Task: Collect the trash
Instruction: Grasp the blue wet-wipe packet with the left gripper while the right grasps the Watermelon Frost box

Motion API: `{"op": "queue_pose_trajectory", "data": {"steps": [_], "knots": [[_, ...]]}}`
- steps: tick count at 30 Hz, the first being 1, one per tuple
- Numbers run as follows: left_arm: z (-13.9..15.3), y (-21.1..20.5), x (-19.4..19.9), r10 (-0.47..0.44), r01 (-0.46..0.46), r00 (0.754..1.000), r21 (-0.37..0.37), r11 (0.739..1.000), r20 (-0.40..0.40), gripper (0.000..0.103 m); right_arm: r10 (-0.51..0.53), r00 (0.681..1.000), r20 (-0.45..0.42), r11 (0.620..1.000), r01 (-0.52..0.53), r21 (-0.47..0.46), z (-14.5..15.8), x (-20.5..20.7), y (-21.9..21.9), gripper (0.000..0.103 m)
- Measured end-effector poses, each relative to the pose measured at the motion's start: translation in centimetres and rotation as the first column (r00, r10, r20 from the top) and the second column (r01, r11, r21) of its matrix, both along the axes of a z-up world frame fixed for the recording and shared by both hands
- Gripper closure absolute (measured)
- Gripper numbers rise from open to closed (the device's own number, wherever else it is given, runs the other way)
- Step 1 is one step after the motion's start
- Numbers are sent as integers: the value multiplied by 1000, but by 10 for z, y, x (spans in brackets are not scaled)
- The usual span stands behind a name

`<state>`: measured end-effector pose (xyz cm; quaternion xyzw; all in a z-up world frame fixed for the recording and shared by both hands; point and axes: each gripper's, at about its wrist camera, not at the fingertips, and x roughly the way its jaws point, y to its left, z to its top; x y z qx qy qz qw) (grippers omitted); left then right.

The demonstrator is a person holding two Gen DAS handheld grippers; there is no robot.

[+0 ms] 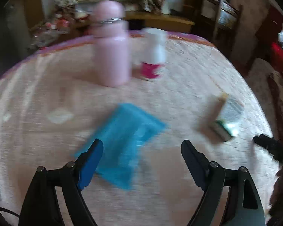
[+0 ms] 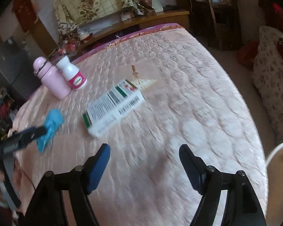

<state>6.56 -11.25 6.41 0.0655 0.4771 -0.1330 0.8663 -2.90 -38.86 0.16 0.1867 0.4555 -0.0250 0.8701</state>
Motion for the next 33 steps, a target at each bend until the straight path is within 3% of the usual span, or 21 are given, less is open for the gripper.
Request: {"op": "queue_pose_trajectory", "data": {"steps": [7, 10, 13, 16, 19, 21, 24, 27, 30, 31, 33], "knots": [[-5, 42, 9, 104, -103, 994, -9, 995, 36, 18, -146, 989, -18, 989, 146, 10, 1, 78, 28, 24], [-11, 41, 8, 96, -95, 994, -27, 995, 53, 18, -211, 976, -54, 977, 210, -24, -4, 101, 36, 21], [-12, 33, 7, 65, -64, 996, -13, 998, 67, 15, -216, 973, -82, 974, 209, -86, -9, 114, 47, 21], [-19, 22, 8, 25, -28, 997, 33, 999, 75, 15, -154, 985, -83, 983, 145, -114, -12, 117, 55, 21], [-30, 16, 17, -22, 17, 998, 70, 997, 67, 15, 3, 997, -80, 994, -12, -113, -12, 111, 64, 21], [-36, 14, 21, -61, 59, 997, 49, 997, 40, 15, 140, 986, -88, 987, -147, -71, -11, 100, 69, 23], [-48, 13, 29, -83, 83, 997, 40, 996, -7, 15, 264, 958, -108, 963, -268, -31, -9, 83, 70, 25], [-54, 18, 37, -47, 48, 999, 19, 999, -27, 15, 238, 963, -130, 968, -245, -45, -7, 65, 64, 24], [-53, 21, 35, -4, 4, 1000, 3, 1000, -29, 16, 205, 973, -106, 979, -205, 15, -7, 52, 61, 23], [-51, 21, 33, 5, -5, 1000, -5, 1000, -25, 27, 194, 977, -90, 981, -194, 14, -5, 47, 64, 23], [-48, 19, 27, 22, -22, 1000, 14, 1000, -6, 30, 168, 982, -83, 985, -171, -38, -5, 41, 72, 23]]}}
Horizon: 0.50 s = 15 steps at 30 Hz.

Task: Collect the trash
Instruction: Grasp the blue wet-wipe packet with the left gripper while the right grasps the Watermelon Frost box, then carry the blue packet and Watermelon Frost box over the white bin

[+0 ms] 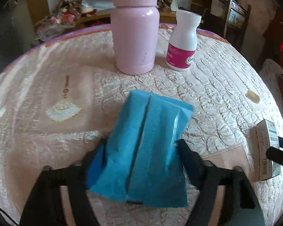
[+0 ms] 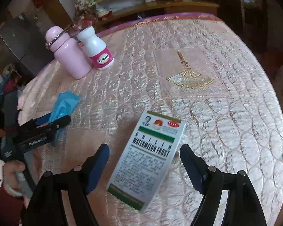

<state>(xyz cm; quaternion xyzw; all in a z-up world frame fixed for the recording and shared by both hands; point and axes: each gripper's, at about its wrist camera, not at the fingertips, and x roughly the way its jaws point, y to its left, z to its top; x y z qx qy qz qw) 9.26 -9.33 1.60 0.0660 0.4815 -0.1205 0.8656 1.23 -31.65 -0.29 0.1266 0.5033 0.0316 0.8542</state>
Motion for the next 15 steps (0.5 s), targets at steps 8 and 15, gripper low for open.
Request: {"op": "queue_pose_trajectory", "data": {"steps": [8, 15], "knots": [[23, -17, -54, -5, 7, 997, -35, 999, 73, 35, -37, 999, 33, 998, 38, -43, -6, -18, 10, 36], [38, -51, -108, -61, 65, 994, -47, 997, 94, 35, -23, 997, 76, 999, 26, -31, 16, -64, -10, 36]]}}
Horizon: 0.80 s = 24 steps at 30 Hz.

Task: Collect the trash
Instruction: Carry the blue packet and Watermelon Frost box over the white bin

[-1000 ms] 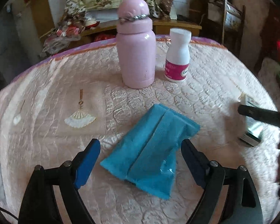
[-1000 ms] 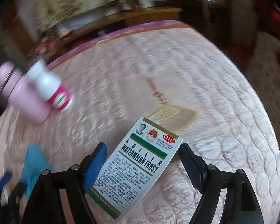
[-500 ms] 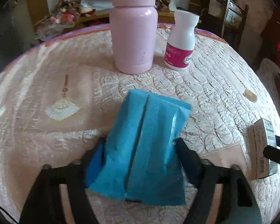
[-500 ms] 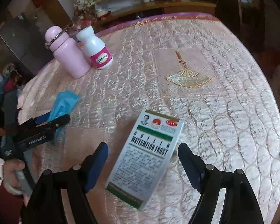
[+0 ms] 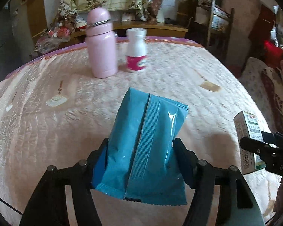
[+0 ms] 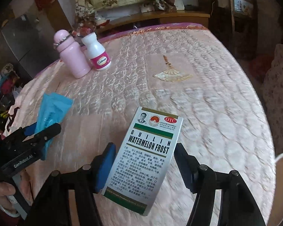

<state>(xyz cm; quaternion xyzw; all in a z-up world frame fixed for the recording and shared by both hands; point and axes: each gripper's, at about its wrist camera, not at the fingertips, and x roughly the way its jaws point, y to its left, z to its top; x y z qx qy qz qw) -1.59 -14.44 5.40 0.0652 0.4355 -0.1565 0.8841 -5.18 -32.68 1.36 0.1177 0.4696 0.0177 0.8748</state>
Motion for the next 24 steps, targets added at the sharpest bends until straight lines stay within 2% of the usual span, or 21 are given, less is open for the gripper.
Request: {"op": "queue_pose_trajectory", "data": {"steps": [8, 16, 24], "knots": [[5, -48, -46, -88, 88, 996, -5, 996, 16, 35, -25, 999, 29, 1000, 25, -5, 17, -69, -37, 36], [5, -108, -85, -193, 193, 981, 2, 981, 29, 35, -136, 990, 34, 991, 137, -12, 19, -125, -91, 36], [-1, -164, -114, -288, 288, 957, -4, 958, 20, 35, -255, 966, 37, 967, 255, -10, 17, -172, -143, 36]]}}
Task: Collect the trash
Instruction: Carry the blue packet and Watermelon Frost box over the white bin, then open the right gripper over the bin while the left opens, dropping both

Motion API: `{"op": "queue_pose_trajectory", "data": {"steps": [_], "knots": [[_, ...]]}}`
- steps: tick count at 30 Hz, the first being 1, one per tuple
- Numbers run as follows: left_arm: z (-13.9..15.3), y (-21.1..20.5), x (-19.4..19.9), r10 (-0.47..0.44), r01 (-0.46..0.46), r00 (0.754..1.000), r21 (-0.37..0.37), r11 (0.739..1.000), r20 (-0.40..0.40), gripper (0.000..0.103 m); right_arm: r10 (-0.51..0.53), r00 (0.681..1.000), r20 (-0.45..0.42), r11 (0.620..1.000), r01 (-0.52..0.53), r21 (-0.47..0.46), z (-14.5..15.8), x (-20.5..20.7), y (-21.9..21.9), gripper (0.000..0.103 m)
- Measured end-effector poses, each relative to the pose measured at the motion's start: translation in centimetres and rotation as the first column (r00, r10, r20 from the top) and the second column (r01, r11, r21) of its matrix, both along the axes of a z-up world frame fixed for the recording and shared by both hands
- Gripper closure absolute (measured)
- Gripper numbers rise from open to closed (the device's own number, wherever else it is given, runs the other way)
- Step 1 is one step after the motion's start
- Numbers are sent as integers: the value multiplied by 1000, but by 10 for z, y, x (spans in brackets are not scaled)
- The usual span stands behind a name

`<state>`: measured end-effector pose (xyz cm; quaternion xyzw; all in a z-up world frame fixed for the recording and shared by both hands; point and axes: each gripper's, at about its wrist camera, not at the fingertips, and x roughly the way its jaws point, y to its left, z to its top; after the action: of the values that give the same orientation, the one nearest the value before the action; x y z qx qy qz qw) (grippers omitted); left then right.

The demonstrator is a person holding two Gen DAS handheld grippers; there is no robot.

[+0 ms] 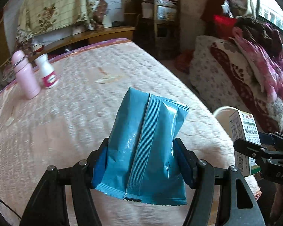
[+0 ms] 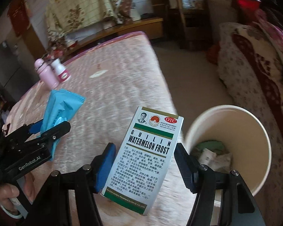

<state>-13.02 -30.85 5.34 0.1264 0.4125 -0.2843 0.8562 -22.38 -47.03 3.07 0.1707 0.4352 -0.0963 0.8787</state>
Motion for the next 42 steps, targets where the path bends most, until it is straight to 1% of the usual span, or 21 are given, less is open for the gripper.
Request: {"op": "queue_pose_trajectory", "data": {"steps": [5, 13, 18, 26, 36, 39, 42], "knots": [[-6, -28, -12, -51, 50, 998, -14, 999, -26, 35, -73, 997, 3, 997, 73, 1, -3, -24, -29, 36], [-14, -78, -35, -140, 139, 989, -20, 990, -40, 35, -182, 983, -17, 983, 182, -1, -13, -58, -70, 36], [-22, -102, -45, -174, 173, 983, -24, 985, -59, 35, -224, 974, -29, 975, 224, -9, -21, -74, -88, 36], [-32, -127, -52, -216, 215, 973, -25, 976, -77, 35, -274, 960, -52, 962, 274, 1, -34, -87, -110, 36], [-47, -146, -53, -254, 249, 958, -53, 967, -137, 35, -311, 947, -74, 950, 313, 7, -47, -92, -125, 36], [-51, -151, -53, -263, 256, 952, -65, 965, -154, 34, -323, 943, -83, 946, 325, 4, -51, -93, -131, 36], [-54, -155, -54, -282, 270, 943, -85, 959, -177, 30, -335, 938, -92, 941, 337, 7, -56, -94, -136, 35]]}}
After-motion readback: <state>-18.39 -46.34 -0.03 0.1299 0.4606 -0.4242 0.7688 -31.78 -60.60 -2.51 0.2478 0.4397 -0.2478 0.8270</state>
